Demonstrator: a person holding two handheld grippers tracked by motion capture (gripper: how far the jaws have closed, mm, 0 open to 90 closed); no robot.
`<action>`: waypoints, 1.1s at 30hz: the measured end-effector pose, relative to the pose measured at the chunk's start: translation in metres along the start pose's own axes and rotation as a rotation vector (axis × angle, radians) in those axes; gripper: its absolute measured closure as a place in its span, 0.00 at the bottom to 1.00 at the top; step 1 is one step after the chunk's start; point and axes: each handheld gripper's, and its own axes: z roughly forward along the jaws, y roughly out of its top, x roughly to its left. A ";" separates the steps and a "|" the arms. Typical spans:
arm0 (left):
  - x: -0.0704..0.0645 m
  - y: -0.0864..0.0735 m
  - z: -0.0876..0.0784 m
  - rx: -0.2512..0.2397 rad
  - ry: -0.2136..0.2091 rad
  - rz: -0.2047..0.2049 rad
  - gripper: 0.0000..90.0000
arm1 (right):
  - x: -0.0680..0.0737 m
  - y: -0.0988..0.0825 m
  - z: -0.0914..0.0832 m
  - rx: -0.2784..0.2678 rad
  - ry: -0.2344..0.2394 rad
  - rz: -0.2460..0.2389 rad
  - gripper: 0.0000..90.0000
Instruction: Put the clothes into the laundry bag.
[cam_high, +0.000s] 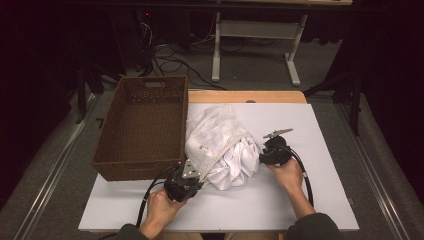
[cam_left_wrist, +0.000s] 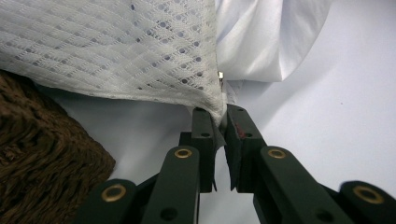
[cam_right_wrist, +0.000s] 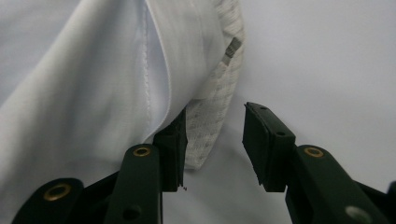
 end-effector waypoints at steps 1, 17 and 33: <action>-0.001 0.000 0.000 0.001 0.000 0.001 0.91 | 0.001 0.000 0.001 0.012 0.002 0.003 0.67; -0.001 0.001 0.000 -0.014 0.001 -0.003 0.91 | 0.010 -0.009 0.001 0.039 0.000 -0.085 1.00; 0.002 0.017 0.007 -0.040 0.049 -0.007 0.92 | 0.034 -0.070 -0.044 0.091 0.038 -0.196 1.00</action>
